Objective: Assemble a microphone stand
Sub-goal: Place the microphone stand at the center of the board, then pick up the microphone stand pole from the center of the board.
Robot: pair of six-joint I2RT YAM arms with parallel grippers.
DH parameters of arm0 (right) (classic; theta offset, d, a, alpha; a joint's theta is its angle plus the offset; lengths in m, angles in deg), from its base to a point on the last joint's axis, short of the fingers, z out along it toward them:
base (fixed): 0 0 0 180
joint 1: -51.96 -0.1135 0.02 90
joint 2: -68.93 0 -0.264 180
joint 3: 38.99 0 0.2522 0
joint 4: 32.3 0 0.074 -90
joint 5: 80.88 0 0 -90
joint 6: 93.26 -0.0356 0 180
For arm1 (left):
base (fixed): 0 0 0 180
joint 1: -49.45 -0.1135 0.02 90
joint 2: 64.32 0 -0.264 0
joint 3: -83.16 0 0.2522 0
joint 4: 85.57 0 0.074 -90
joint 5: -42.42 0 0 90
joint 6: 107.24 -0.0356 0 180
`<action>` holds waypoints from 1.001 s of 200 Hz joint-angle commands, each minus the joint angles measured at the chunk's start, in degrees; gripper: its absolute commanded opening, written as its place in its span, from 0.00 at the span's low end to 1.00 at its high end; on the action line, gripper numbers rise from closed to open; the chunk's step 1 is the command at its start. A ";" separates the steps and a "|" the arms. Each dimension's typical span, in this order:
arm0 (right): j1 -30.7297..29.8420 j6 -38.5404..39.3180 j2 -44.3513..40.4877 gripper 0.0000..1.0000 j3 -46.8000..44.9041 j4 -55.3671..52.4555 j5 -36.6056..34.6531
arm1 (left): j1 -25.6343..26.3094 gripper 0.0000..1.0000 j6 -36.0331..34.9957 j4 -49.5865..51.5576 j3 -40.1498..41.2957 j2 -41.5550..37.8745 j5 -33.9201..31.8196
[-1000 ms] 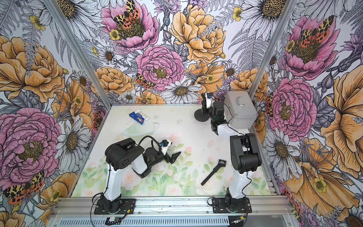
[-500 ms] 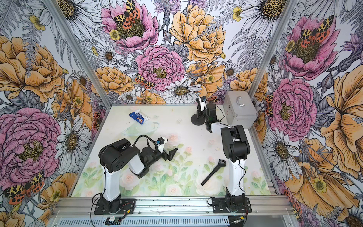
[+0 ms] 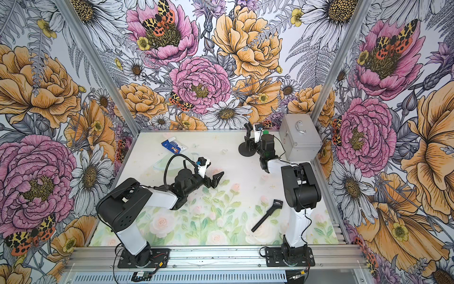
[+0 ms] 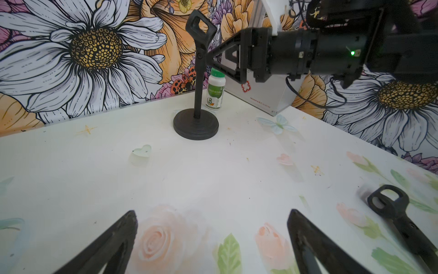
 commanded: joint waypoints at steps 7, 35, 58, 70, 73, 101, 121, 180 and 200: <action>-2.31 -4.81 -8.49 1.00 -8.34 -1.09 -3.66 | -0.65 0.99 1.83 14.46 -3.13 -4.44 -1.17; -7.14 -6.52 -15.53 1.00 -10.20 -16.57 -16.58 | -0.89 0.99 8.79 37.26 -11.49 -9.07 -6.72; -11.15 -13.63 -18.04 1.00 -6.74 -35.53 -30.05 | -1.16 0.99 14.39 58.38 -20.99 -9.53 -15.23; -12.29 -17.65 -19.85 1.00 -6.48 -43.03 -32.82 | -1.13 0.99 14.34 61.08 -21.29 -12.01 -17.74; -12.53 -18.51 -20.34 1.00 -6.56 -44.76 -33.27 | -1.13 0.99 14.13 61.10 -20.93 -12.85 -18.06; -12.80 -27.92 -26.02 1.00 -9.98 -54.79 -33.15 | -2.34 0.99 15.07 62.78 -18.78 -18.51 -23.14; -12.60 -36.69 -29.00 1.00 -11.21 -64.11 -31.43 | -4.00 0.99 19.78 65.73 -18.03 -19.72 -25.58; -7.96 -50.60 -26.75 1.00 -11.89 -75.41 -11.16 | -15.41 0.99 27.26 69.47 -15.17 -21.68 -16.96; -7.94 -53.04 -28.16 1.00 -12.02 -79.82 -12.59 | -16.78 0.99 28.31 71.75 -15.73 -21.93 -18.21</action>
